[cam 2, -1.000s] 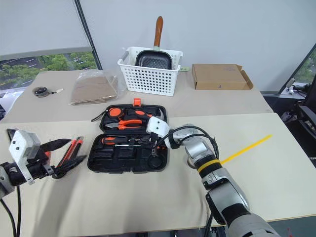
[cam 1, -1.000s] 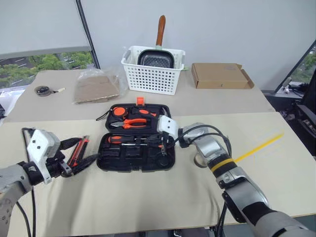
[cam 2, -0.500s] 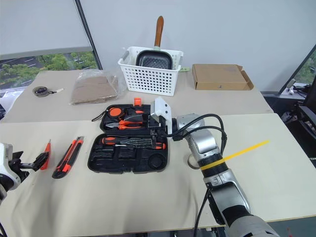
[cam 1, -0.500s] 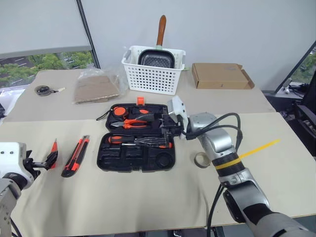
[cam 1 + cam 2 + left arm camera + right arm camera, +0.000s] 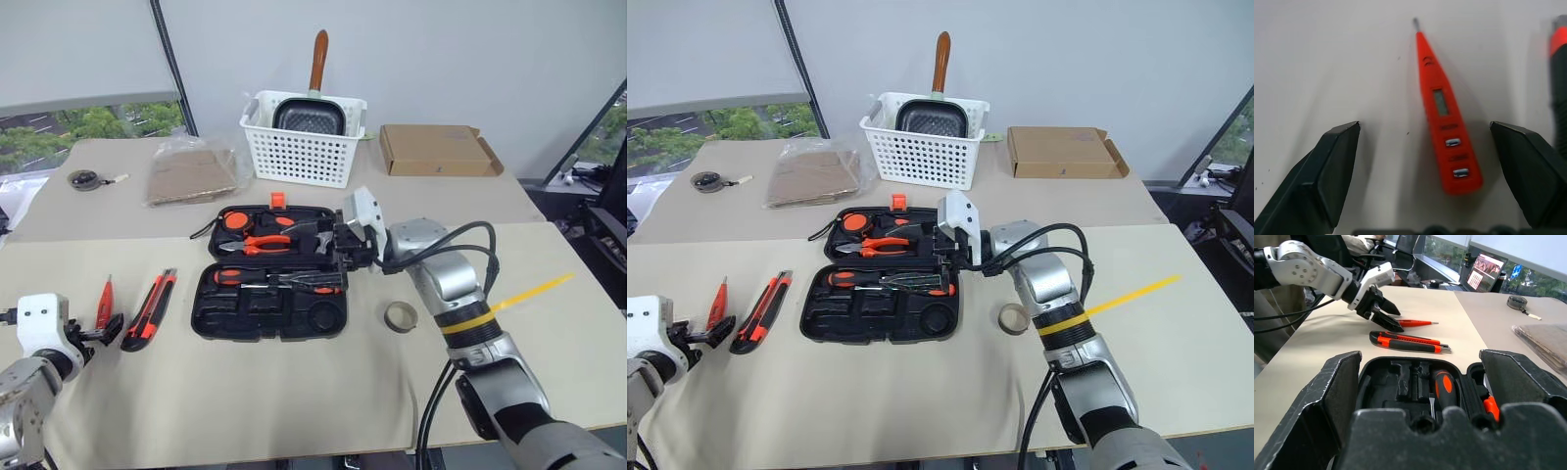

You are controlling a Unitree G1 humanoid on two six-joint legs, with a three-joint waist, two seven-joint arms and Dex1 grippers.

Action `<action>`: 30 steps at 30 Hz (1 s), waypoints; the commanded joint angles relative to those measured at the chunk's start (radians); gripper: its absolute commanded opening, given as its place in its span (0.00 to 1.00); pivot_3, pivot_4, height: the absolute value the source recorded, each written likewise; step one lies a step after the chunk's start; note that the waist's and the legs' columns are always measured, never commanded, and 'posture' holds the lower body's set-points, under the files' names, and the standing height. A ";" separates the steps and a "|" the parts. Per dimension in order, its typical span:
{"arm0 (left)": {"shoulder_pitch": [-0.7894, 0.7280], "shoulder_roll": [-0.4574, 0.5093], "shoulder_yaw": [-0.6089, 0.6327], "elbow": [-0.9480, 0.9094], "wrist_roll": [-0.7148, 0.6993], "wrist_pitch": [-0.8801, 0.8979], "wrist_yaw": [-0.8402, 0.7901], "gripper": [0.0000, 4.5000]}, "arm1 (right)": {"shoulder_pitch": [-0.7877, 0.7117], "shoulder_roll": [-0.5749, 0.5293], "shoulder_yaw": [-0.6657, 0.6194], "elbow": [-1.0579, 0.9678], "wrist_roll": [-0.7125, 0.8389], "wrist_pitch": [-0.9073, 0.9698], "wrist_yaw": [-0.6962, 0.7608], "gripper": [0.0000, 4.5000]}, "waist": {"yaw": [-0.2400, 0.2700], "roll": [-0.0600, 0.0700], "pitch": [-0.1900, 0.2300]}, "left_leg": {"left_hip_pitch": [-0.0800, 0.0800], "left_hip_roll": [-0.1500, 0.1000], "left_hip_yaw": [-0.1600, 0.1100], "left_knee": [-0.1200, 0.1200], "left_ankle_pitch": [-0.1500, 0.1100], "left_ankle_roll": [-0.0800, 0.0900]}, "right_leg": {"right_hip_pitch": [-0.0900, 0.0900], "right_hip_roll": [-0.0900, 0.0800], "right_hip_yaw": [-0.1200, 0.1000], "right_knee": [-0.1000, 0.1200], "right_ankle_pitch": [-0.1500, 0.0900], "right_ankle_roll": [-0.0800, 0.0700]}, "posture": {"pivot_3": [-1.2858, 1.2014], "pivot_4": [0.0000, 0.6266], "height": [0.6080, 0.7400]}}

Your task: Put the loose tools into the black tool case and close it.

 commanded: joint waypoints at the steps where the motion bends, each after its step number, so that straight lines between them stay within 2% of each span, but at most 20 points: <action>1: -0.001 0.029 -0.020 0.010 0.031 -0.012 -0.005 0.68 | 0.002 -0.018 -0.023 -0.036 0.014 0.004 -0.006 1.00 | 0.000 0.000 0.000 | 0.000 0.000 0.000 0.000 0.000 -0.001 | 0.000 0.000 0.000 0.000 0.000 0.000 | 0.52 0.24 0.70; 8: -0.013 0.025 0.009 0.005 0.044 -0.135 -0.018 0.11 | 0.026 -0.063 -0.061 -0.032 0.021 0.002 -0.030 1.00 | -0.001 0.000 0.000 | 0.000 0.000 0.001 0.000 0.000 0.000 | -0.001 -0.003 -0.001 0.000 0.000 0.000 | 0.52 0.24 0.70; 10: -0.030 0.021 0.032 -0.022 0.004 -0.212 -0.074 0.10 | 0.044 -0.083 -0.079 -0.048 0.029 0.011 -0.032 1.00 | 0.000 0.000 0.000 | 0.000 0.000 0.001 0.000 0.000 0.000 | -0.001 -0.003 -0.001 0.000 0.000 -0.001 | 0.52 0.24 0.70; 13: -0.058 0.036 0.060 -0.099 -0.142 -0.286 -0.263 0.10 | 0.079 -0.114 -0.118 -0.085 0.060 0.042 -0.036 1.00 | 0.008 -0.001 0.000 | -0.003 0.000 0.000 0.000 0.001 -0.002 | -0.002 -0.005 -0.002 -0.001 0.002 -0.003 | 0.52 0.24 0.70; 17: -0.084 0.118 -0.022 -0.163 -0.223 -0.290 -0.480 0.10 | 0.140 -0.163 -0.160 -0.139 0.106 0.081 -0.030 1.00 | 0.019 -0.001 0.000 | -0.003 -0.002 0.001 0.001 0.001 -0.002 | -0.001 -0.007 -0.002 -0.002 0.002 -0.003 | 0.52 0.24 0.70; 23: -0.152 0.260 -0.246 -0.096 -0.161 -0.412 -0.819 0.10 | 0.236 -0.229 -0.186 -0.198 0.135 0.081 -0.001 1.00 | 0.022 -0.001 0.001 | -0.003 -0.002 0.004 0.001 0.000 0.001 | -0.001 0.000 -0.002 -0.003 -0.001 0.001 | 0.52 0.24 0.70; 27: -0.306 0.291 -0.452 0.069 -0.015 -0.595 -0.999 0.10 | 0.270 -0.236 -0.196 -0.232 0.141 0.078 -0.035 1.00 | 0.022 0.000 0.001 | -0.003 -0.001 0.004 0.001 -0.001 0.003 | -0.001 0.004 -0.002 -0.004 -0.001 0.001 | 0.52 0.24 0.70; 30: -0.407 0.290 -0.562 0.200 0.085 -0.724 -1.081 0.10 | 0.287 -0.230 -0.197 -0.266 0.142 0.085 -0.063 1.00 | 0.019 0.000 0.001 | -0.002 0.000 0.004 0.000 -0.003 0.005 | -0.001 0.005 -0.001 -0.003 -0.001 0.001 | 0.52 0.24 0.70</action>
